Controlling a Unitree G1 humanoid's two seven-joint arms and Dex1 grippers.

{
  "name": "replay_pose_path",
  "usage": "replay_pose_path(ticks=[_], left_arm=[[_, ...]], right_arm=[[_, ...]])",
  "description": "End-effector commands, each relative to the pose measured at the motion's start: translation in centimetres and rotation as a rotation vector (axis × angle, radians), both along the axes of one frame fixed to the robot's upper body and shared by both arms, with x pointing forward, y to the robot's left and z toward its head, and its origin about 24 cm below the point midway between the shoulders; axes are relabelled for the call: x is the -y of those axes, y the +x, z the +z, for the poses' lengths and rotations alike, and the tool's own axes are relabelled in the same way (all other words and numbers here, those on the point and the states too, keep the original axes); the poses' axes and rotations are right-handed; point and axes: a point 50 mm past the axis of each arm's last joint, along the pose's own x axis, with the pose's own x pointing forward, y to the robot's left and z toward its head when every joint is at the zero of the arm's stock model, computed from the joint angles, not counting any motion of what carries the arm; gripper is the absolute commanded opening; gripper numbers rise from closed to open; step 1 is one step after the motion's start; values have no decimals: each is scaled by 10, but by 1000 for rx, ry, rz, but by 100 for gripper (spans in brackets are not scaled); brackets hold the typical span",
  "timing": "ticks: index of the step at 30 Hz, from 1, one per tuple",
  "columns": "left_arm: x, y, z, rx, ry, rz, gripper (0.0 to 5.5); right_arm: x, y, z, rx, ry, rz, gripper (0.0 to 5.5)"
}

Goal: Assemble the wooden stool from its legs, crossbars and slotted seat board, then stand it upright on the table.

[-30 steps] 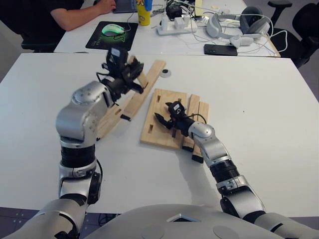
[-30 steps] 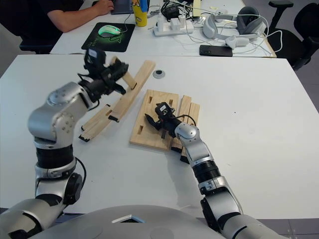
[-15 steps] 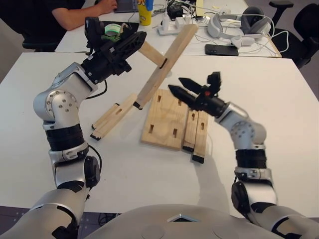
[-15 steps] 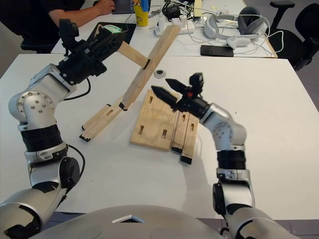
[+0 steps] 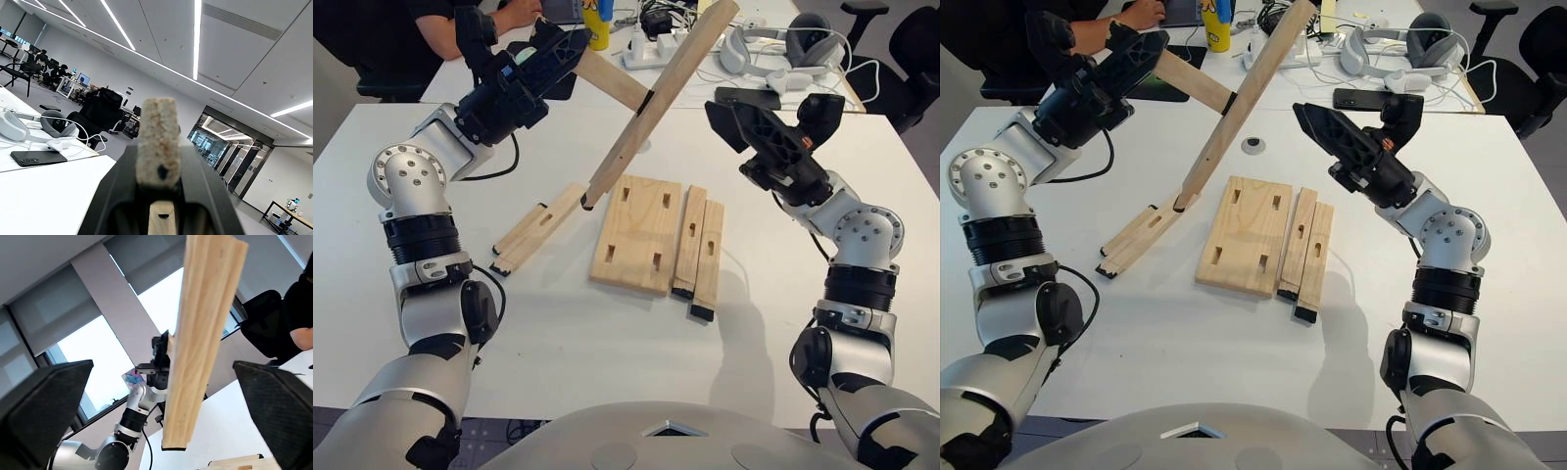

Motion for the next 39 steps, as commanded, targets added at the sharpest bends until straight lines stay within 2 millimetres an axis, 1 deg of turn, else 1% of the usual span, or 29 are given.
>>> replay_pose_path(ticks=[1, 3, 6, 9, 13, 17, 26, 32, 33, 39], left_arm=[[8, -4, 5, 20, -14, -58, 41], [11, -6, 3, 16, -15, -75, 41], [16, -8, 1, 8, -11, -103, 41], [19, -9, -1, 2, -7, -118, 41], [19, -9, -3, -5, -5, -120, 41], [16, -8, -2, -6, -16, -116, 41], [20, -11, -4, -12, -11, -145, 41], [23, -12, -6, -18, -1, -159, 41], [23, -12, -7, -17, 0, -160, 41], [24, -13, -7, -2, 12, -157, 41]], right_arm=[[-9, 12, 0, -24, -57, -67, 540], [-8, 21, -5, -72, -61, -124, 540], [-7, 24, -6, -83, -42, -137, 540], [-8, 21, 0, -66, -1, -107, 540], [-11, 10, 8, -28, 44, -2, 540], [-12, 1, 8, -17, 40, 62, 540], [-13, 7, 12, -17, 61, 28, 540], [-14, 7, 11, -21, 58, 31, 540], [-15, 7, 10, -23, 54, 35, 512], [-17, 3, 7, -23, 46, 69, 432]])
